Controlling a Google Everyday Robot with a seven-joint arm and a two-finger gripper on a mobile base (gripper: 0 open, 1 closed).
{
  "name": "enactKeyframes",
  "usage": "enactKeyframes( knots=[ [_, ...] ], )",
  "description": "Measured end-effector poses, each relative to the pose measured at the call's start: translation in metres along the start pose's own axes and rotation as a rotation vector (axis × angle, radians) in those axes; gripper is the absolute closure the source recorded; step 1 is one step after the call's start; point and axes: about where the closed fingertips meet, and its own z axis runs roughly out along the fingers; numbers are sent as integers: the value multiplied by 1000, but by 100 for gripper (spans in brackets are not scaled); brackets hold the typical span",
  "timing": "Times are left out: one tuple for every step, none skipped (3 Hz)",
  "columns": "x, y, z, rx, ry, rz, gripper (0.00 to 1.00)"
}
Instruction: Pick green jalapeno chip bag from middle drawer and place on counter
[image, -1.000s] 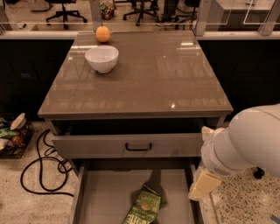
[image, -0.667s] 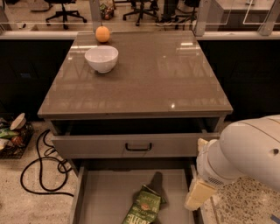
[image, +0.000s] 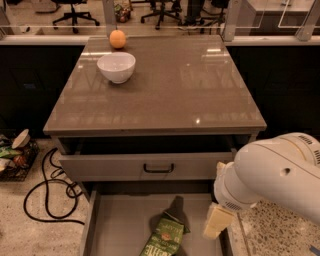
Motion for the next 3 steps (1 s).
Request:
enactKeyframes(
  knots=[
    [-4, 8, 57, -60, 5, 32, 0],
    [-8, 19, 110, -119, -24, 72, 0],
    [-8, 31, 143, -144, -52, 97, 0]
  ],
)
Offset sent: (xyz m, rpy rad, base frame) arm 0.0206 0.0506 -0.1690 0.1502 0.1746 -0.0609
